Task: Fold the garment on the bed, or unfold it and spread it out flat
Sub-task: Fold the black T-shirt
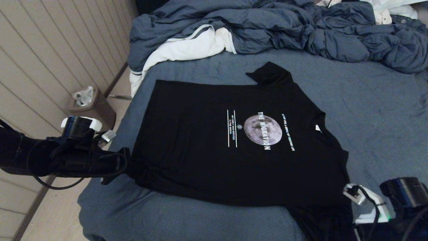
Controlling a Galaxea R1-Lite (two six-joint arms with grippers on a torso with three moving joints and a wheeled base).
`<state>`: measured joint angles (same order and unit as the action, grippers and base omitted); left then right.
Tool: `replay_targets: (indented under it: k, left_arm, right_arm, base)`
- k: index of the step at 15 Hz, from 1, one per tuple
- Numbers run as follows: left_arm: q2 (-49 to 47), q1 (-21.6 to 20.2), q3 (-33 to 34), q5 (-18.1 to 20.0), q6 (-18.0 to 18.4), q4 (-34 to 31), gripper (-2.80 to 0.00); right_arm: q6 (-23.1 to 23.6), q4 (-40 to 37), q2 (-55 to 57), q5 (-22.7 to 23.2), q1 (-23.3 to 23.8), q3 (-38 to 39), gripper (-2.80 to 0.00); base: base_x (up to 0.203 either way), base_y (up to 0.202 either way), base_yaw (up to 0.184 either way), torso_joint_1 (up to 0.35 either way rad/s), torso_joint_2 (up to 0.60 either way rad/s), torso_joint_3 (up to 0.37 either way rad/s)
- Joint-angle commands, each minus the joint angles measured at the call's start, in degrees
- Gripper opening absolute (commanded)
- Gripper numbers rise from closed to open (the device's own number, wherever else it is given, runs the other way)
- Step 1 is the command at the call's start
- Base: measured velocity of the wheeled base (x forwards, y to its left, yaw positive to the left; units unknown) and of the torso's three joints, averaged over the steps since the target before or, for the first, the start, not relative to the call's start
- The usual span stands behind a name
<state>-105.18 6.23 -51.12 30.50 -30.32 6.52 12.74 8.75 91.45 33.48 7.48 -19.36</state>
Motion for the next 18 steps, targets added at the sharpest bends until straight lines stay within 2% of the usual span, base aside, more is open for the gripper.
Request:
replay_targets:
  k: [1,4,6,14,18]
  left_arm:
    - [0.15,0.01,0.15,0.17,-0.74,0.16,-2.80]
    - [0.06,0.01,0.02,0.17,-0.79,0.16,-2.80]
    - [-0.11,0.01,-0.38,0.17,-0.79,0.16,-2.80]
    - [-0.55,0.01,-2.73,0.17,-1.06,0.01,-2.80]
    - [-0.11,0.01,-5.97,0.08,-2.88,-0.37,-2.80]
  right_arm:
    - [-4.01,-3.37,-5.79,0.40,-2.55,-8.00,-2.80]
    - [-6.61,-12.10,-6.21,0.79,-3.37,-19.87,-2.80]
    - [-10.34,-14.43,-2.79,1.01,-3.27,-25.69,-2.80]
    - [-18.54,-14.73,6.91,0.81,-2.33,-38.31,-2.80]
    - [-21.80,-14.73,9.21,0.71,-0.96,-42.29,-2.80]
  base:
    - [0.000,0.000,0.000,0.000,0.00,0.000]
    - [0.000,0.000,0.000,0.000,0.00,0.000]
    - [0.000,0.000,0.000,0.000,0.00,0.000]
    - [0.000,0.000,0.000,0.000,0.00,0.000]
    - [0.000,0.000,0.000,0.000,0.00,0.000]
